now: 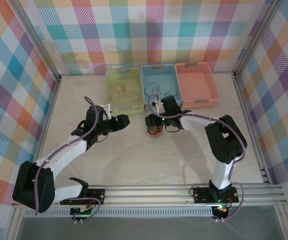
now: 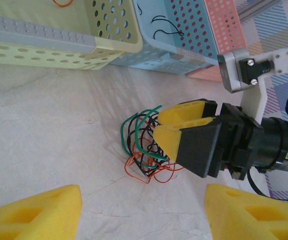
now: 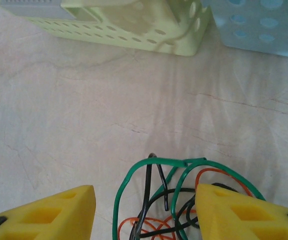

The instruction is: Untangle the cables

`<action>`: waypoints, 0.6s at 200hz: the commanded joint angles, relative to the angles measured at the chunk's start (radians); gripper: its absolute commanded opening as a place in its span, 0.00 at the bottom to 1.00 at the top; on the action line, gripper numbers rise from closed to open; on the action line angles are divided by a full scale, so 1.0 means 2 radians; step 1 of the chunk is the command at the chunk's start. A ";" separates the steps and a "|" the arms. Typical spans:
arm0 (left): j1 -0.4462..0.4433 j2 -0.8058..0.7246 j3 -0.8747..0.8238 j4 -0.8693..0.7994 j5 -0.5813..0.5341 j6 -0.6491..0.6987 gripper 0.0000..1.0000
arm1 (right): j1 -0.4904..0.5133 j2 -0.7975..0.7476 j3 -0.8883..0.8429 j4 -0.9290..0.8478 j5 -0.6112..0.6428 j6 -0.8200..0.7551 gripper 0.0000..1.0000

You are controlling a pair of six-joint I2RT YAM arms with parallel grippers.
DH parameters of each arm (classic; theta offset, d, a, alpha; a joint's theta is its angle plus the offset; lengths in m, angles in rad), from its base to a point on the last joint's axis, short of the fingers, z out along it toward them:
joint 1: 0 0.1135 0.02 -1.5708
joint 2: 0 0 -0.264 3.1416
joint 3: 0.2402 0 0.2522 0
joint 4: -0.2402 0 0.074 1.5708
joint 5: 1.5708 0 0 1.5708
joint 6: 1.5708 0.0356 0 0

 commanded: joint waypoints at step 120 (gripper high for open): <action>-0.017 -0.049 -0.020 -0.011 -0.004 0.023 0.66 | 0.005 0.047 0.063 0.011 -0.019 0.032 0.32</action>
